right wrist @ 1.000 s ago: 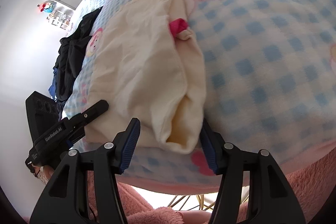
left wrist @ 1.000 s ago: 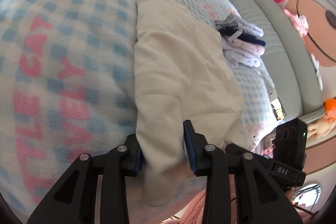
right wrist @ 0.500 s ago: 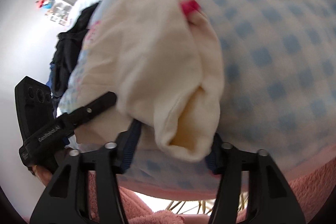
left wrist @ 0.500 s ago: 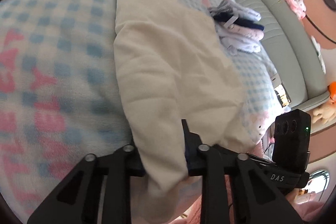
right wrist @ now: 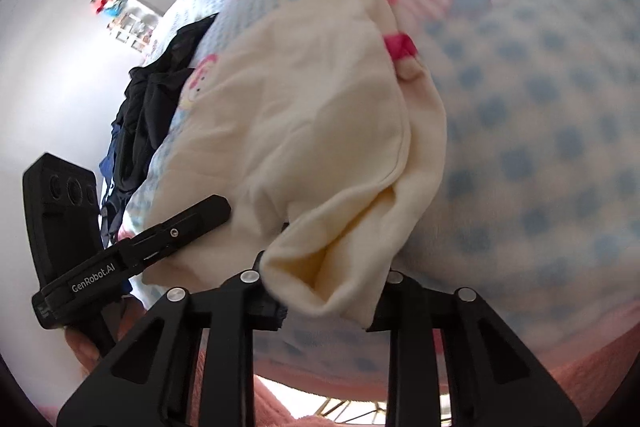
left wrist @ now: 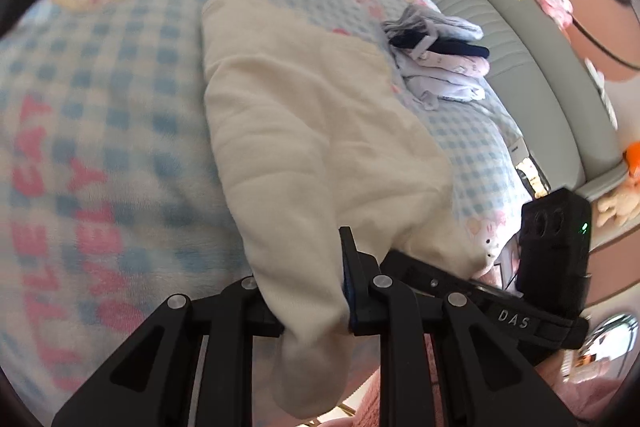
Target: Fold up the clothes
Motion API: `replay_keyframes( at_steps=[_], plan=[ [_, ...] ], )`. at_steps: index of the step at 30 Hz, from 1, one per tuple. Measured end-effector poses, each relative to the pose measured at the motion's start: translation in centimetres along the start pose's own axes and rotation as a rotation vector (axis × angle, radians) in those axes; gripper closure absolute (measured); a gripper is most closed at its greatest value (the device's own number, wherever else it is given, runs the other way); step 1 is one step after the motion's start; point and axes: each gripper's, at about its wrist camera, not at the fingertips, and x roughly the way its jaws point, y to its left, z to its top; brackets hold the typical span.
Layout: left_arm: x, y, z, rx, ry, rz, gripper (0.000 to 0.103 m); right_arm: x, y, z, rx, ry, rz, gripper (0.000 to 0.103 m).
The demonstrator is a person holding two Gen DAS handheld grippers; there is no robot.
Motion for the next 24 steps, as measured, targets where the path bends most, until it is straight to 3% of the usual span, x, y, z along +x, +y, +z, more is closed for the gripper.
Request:
replay_keyframes(
  at_steps=[4, 9, 13, 17, 19, 21, 24],
  plan=[
    [-0.3, -3.0, -0.4, 0.033, 0.003, -0.054, 0.082, -4.2, -0.6, 0.5, -0.005, -0.082, -0.003, 0.082],
    [2.2, -6.7, -1.3, 0.052, 0.033, -0.108, 0.081, -7.8, -2.6, 2.7, 0.017, -0.193, -0.05, 0.084],
    [5.4, -7.5, -2.2, 0.039, 0.117, -0.078, 0.076, -6.4, -5.4, 3.0, 0.116, -0.135, -0.087, 0.081],
    [5.7, -4.3, -2.9, -0.04, 0.189, -0.119, 0.069, -4.8, -7.4, 0.9, 0.183, -0.057, -0.076, 0.067],
    [4.6, -2.4, -3.0, -0.072, 0.192, -0.124, 0.061, -4.3, -7.7, 0.0, 0.186, -0.028, -0.076, 0.065],
    [2.3, -0.7, -2.8, -0.096, 0.144, -0.158, 0.06, -3.8, -7.9, -0.9, 0.187, 0.005, -0.077, 0.055],
    [-1.0, 0.1, -2.2, -0.102, 0.04, -0.2, 0.06, -3.2, -7.5, -1.3, 0.163, 0.047, -0.094, 0.054]
  ],
)
